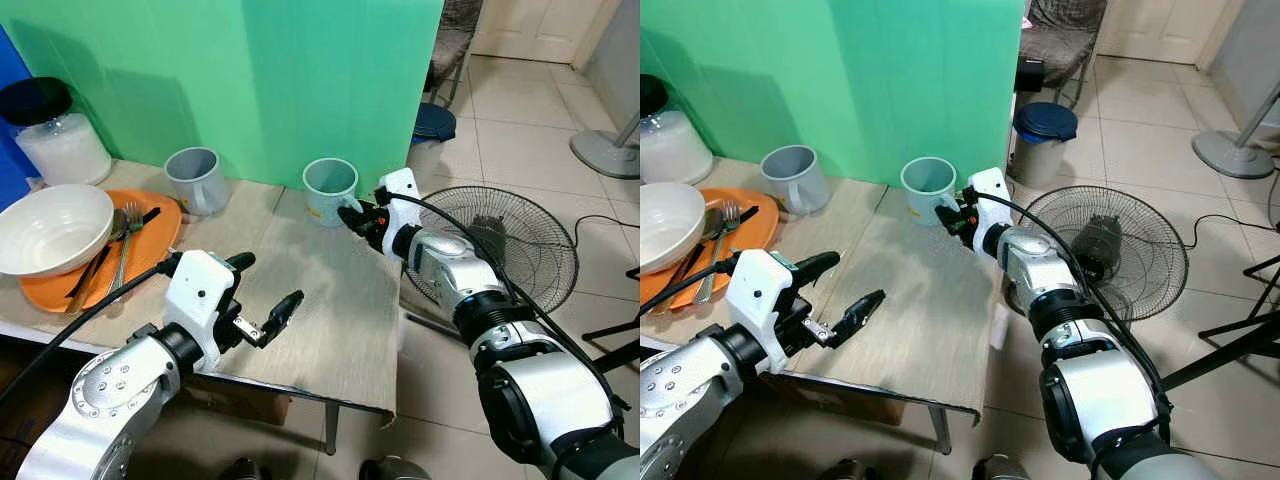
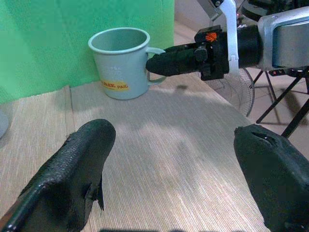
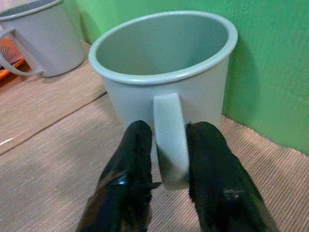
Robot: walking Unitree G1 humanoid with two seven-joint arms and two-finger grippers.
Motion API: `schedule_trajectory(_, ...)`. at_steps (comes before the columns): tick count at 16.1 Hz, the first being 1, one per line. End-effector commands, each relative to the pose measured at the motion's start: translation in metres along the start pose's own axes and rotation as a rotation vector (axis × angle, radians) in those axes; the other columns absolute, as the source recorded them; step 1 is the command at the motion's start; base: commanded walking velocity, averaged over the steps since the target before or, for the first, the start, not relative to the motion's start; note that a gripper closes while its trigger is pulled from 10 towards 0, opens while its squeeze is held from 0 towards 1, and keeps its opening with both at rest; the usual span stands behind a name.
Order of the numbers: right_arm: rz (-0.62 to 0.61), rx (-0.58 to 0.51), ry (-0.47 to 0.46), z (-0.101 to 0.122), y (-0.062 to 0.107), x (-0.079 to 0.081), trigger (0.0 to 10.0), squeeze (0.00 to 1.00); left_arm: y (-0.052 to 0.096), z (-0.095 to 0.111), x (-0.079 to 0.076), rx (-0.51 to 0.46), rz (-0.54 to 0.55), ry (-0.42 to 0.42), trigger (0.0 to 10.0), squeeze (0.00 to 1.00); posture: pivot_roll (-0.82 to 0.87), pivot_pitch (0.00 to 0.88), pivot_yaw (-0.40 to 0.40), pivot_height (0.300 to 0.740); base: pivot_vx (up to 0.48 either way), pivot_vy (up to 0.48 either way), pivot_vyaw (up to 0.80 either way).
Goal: Setting the table
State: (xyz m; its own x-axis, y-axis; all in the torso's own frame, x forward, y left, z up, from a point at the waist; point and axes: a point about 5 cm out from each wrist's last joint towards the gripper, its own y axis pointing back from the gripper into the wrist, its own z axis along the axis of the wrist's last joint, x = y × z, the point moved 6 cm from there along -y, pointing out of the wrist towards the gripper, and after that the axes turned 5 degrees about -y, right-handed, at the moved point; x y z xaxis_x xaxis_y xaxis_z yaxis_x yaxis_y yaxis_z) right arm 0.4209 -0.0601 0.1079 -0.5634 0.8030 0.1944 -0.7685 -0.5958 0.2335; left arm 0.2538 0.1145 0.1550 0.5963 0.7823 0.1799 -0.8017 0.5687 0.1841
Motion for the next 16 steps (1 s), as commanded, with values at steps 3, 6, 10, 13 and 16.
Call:
schedule_trajectory(3,0.009,-0.009,0.01,0.003,0.001,-0.001,0.0,0.0,0.0,0.004,-0.002,-0.011,-0.011,-0.012,10.0,0.0,-0.01,0.079,0.026,0.74,0.0,0.0,0.0)
schedule_trajectory(6,0.018,-0.024,0.002,0.005,0.003,-0.001,0.0,0.0,0.0,0.004,-0.002,-0.011,-0.013,-0.011,10.0,0.0,-0.02,0.064,0.035,0.74,0.0,0.0,0.0)
schedule_trajectory(10,0.07,-0.103,0.018,0.021,0.018,0.0,0.0,0.0,0.0,0.003,-0.004,-0.014,-0.014,-0.008,10.0,0.0,-0.02,0.039,0.046,0.74,0.0,0.0,0.0)
schedule_trajectory(13,0.179,-0.246,0.07,0.049,0.062,0.012,0.0,0.0,0.0,0.004,-0.012,-0.029,0.019,0.017,10.0,0.0,-0.03,0.024,0.046,0.74,0.0,0.0,0.0)
schedule_trajectory(16,0.173,-0.365,0.004,0.065,0.111,0.016,10.0,0.0,0.001,0.0,-0.006,-0.034,0.161,0.038,10.0,0.0,-0.04,0.02,0.045,0.74,0.0,0.0,0.0)
